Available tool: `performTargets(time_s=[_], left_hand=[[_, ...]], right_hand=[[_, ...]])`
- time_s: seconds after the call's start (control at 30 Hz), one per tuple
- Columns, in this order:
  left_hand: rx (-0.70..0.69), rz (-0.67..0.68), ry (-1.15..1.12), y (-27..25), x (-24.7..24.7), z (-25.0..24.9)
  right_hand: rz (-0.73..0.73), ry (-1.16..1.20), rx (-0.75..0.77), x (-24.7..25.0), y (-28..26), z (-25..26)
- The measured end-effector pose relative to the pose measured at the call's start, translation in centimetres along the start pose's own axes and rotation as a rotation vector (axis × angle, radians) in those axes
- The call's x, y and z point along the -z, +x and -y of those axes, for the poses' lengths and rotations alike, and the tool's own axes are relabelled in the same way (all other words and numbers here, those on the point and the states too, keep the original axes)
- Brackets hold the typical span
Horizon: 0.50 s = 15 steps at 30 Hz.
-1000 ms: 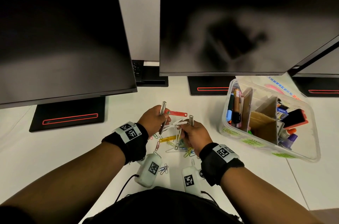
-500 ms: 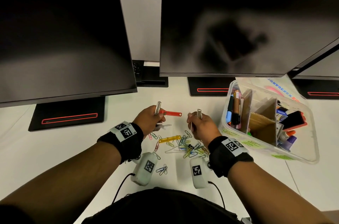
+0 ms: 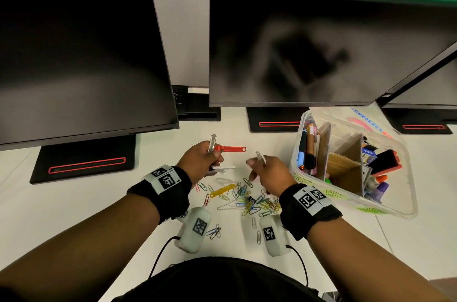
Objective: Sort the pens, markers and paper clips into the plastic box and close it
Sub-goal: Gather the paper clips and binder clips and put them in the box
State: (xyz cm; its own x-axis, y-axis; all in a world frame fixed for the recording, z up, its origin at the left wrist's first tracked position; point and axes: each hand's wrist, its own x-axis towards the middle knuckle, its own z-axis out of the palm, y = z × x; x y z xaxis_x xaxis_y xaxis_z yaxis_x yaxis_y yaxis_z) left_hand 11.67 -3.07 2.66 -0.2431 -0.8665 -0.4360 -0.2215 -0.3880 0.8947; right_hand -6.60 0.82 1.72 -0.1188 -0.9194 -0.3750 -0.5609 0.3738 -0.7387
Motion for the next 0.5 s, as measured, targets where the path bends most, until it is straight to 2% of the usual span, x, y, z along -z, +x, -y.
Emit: performTargets(time_s=[0.07, 0.13, 0.23, 0.37, 0.5], left_hand=[[-0.015, 0.067, -0.015, -0.3, -0.7, -0.8], [-0.042, 0.125, -0.026, -0.6, -1.6, -1.6], [-0.073, 0.173, -0.046, -0.9, -2.8, -2.6], [-0.047, 0.175, -0.045, -0.7, -4.0, -3.4], [0.031, 0.143, -0.075, -0.3, -5.2, -3.8]], right_hand=[[-0.103, 0.147, 0.073, 1.0, -0.1, 1.1], [-0.109, 0.242, 0.108, 2.0, -0.4, 2.2], [-0.076, 0.177, 0.120, 3.1, -1.1, 2.9], [-0.151, 0.140, 0.091, 5.4, -1.6, 2.3], [-0.360, 0.223, -0.056, 9.6, -1.0, 0.6]])
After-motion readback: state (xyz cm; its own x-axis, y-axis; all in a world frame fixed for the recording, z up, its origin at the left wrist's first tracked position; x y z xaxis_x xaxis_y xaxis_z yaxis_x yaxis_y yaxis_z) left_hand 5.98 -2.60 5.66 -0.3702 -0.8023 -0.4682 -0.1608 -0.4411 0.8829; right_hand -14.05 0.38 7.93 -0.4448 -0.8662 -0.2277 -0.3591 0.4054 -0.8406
